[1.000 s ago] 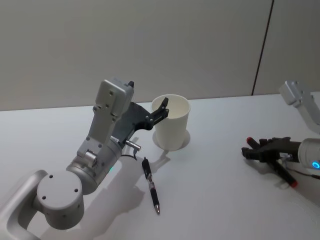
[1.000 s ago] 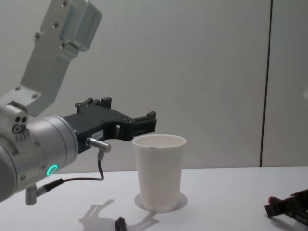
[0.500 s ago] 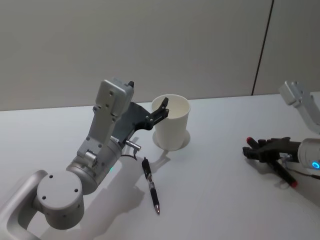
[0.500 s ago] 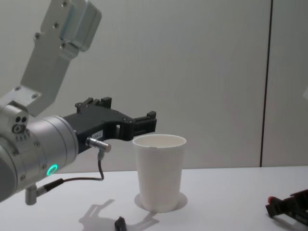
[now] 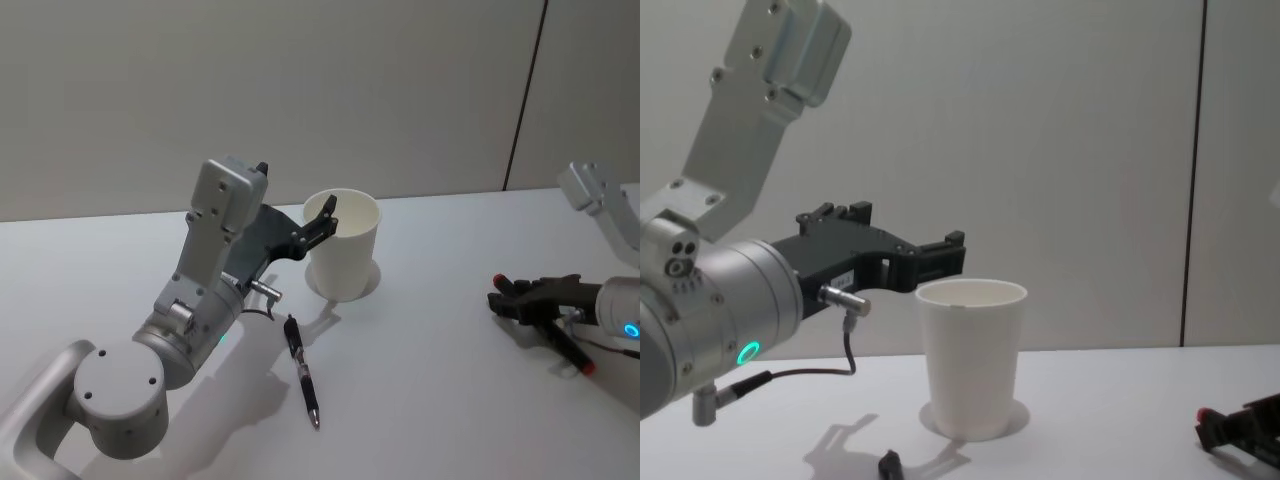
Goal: Place the pen into the pen holder.
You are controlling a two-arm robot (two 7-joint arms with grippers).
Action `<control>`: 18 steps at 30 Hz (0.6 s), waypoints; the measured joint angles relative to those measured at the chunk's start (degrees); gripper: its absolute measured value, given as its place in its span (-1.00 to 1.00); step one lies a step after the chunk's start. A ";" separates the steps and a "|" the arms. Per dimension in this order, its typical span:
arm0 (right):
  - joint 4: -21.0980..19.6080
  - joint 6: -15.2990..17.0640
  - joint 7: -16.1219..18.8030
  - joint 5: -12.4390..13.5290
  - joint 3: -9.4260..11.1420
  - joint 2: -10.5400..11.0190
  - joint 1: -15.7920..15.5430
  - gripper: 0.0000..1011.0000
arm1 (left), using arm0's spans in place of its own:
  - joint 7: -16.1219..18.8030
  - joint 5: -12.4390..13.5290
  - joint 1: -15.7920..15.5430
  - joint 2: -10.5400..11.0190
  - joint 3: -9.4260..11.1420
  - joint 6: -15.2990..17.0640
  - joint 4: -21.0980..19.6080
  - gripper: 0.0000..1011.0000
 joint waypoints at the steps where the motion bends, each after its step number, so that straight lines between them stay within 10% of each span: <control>1: 0.00 0.00 0.00 0.00 0.00 0.00 0.00 -0.08 | 0.00 0.00 0.00 0.00 0.00 0.00 0.00 0.98; 18: 0.00 0.06 0.00 0.00 0.00 0.00 -0.02 -0.30 | 0.00 0.00 0.00 0.00 0.00 0.00 0.00 0.98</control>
